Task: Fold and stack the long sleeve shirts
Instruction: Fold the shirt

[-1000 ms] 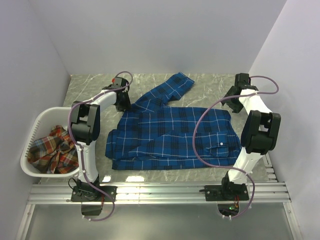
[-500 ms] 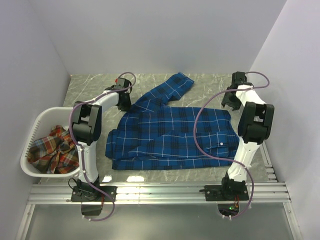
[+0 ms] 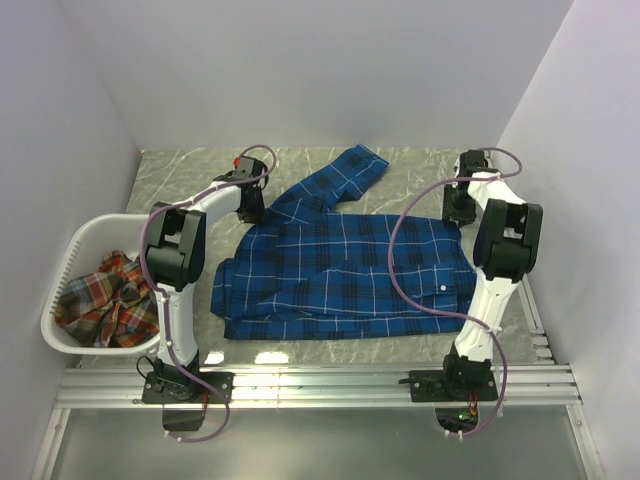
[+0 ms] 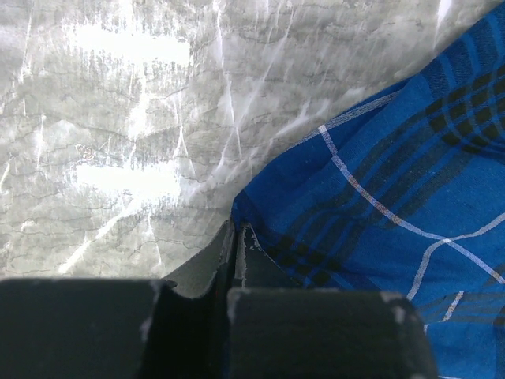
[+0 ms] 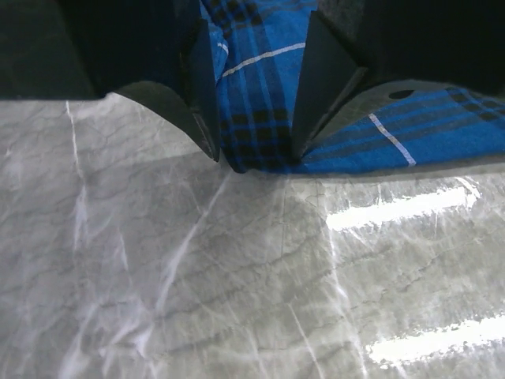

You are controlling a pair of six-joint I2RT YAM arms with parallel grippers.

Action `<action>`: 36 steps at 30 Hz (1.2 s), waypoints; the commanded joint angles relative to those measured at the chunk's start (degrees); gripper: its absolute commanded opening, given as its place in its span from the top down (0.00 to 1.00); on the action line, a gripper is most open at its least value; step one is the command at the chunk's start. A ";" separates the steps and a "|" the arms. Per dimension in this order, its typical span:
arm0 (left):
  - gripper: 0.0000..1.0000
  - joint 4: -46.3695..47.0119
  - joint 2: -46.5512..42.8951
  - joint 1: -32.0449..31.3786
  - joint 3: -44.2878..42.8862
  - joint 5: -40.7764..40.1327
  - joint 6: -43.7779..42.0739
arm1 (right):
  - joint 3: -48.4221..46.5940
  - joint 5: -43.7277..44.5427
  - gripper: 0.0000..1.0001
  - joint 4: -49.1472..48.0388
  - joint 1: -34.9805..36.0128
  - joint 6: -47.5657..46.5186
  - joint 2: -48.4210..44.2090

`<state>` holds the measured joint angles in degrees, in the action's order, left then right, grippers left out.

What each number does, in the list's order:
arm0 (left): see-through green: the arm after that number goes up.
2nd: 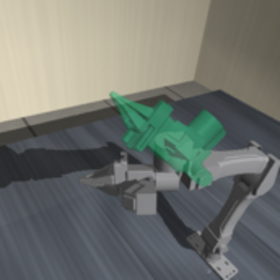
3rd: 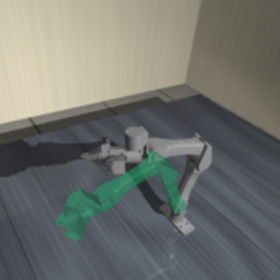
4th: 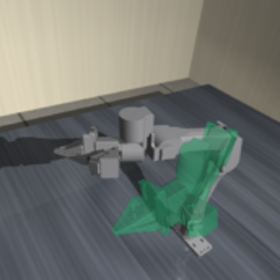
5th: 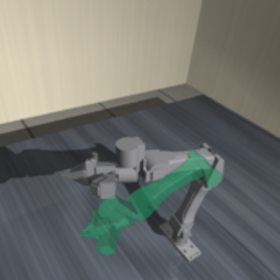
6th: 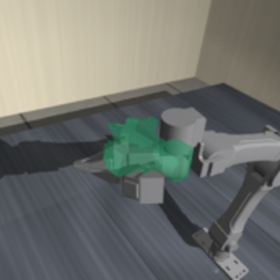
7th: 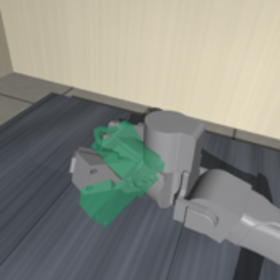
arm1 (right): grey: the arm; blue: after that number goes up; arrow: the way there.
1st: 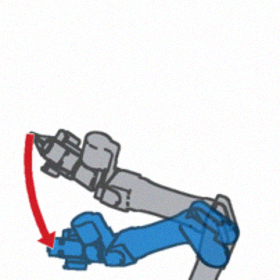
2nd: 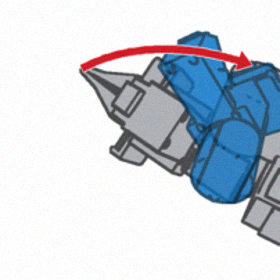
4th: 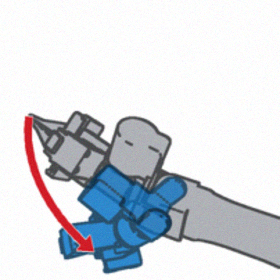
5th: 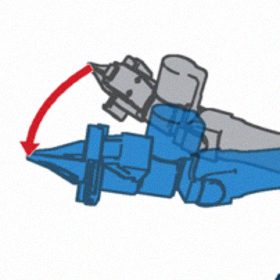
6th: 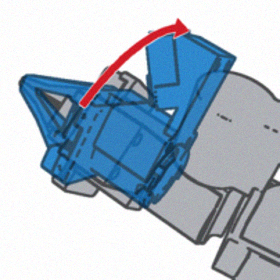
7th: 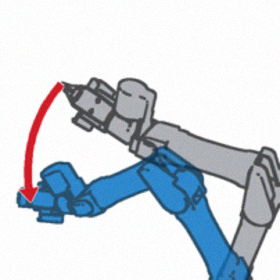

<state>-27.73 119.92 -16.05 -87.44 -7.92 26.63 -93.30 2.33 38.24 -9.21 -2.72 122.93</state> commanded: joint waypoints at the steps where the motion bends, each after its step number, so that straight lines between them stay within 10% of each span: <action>1: 0.99 -1.01 1.37 -0.47 -1.16 -1.48 -0.09 | -1.89 -1.53 0.52 1.75 -0.37 -2.90 1.43; 36: 1.00 2.15 -3.99 6.39 -0.19 0.54 0.88 | -6.90 -4.26 1.00 2.46 -0.72 0.08 -0.59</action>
<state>-26.98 120.05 -10.72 -87.74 -7.01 27.97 -98.48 -4.43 43.31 -9.54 -3.42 125.86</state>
